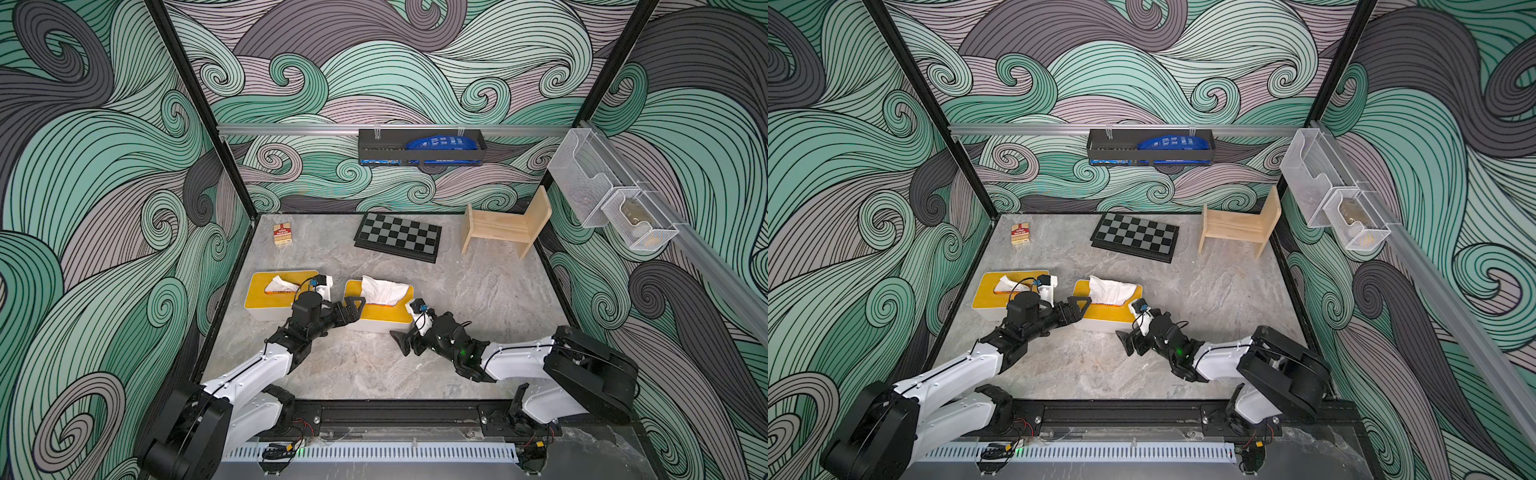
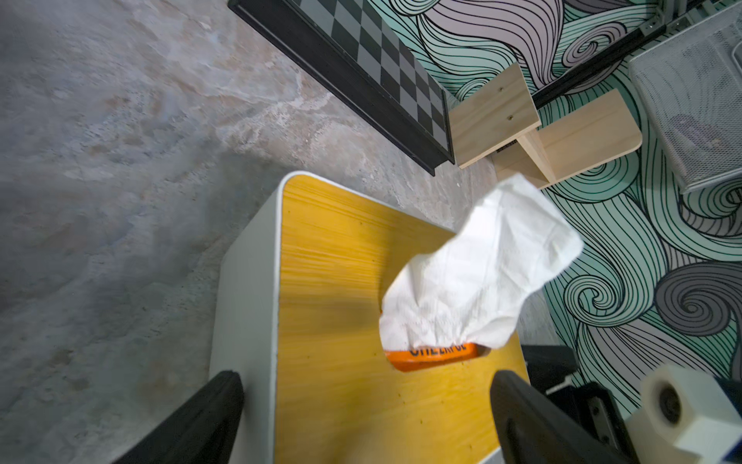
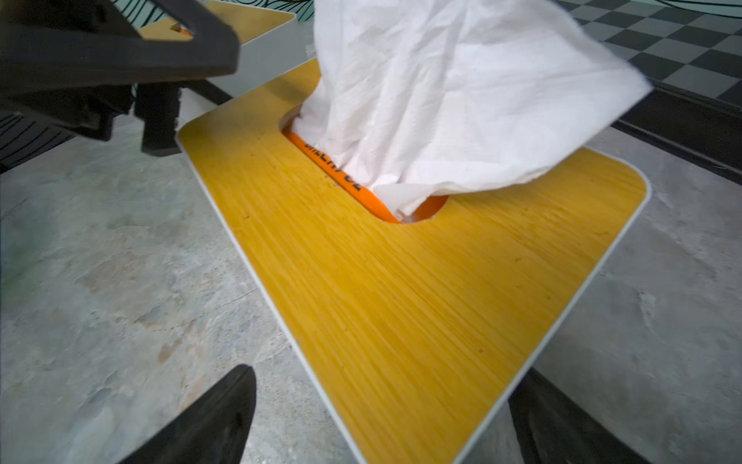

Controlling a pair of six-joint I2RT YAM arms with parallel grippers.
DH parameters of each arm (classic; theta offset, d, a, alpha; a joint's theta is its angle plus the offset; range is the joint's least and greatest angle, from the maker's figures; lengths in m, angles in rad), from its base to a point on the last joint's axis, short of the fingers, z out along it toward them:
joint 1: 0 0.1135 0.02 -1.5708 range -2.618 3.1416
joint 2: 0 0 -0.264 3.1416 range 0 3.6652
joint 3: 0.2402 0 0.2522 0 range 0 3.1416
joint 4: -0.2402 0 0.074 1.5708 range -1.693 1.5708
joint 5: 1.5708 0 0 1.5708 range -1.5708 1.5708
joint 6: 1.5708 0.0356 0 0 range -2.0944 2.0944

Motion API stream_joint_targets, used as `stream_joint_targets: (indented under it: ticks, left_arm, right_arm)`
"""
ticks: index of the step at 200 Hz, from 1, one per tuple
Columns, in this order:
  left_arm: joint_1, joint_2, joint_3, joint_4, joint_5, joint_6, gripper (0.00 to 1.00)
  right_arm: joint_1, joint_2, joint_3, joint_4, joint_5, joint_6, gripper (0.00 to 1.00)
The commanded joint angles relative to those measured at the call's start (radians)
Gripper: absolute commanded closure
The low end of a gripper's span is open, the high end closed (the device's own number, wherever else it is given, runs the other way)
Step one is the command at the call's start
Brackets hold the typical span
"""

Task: Put the tissue paper into the tissue box
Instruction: Adjust the tissue box at the center of the board, then reset both arms

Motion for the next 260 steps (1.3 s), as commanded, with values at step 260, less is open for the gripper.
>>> stream_joint_targets:
  ticks: [260]
  left_arm:
    - [0.024, -0.268, 0.094, 0.147, -0.69, 0.529, 0.01]
  right_arm:
    - [-0.654, -0.77, -0.175, -0.092, 0.294, 0.018, 0.0]
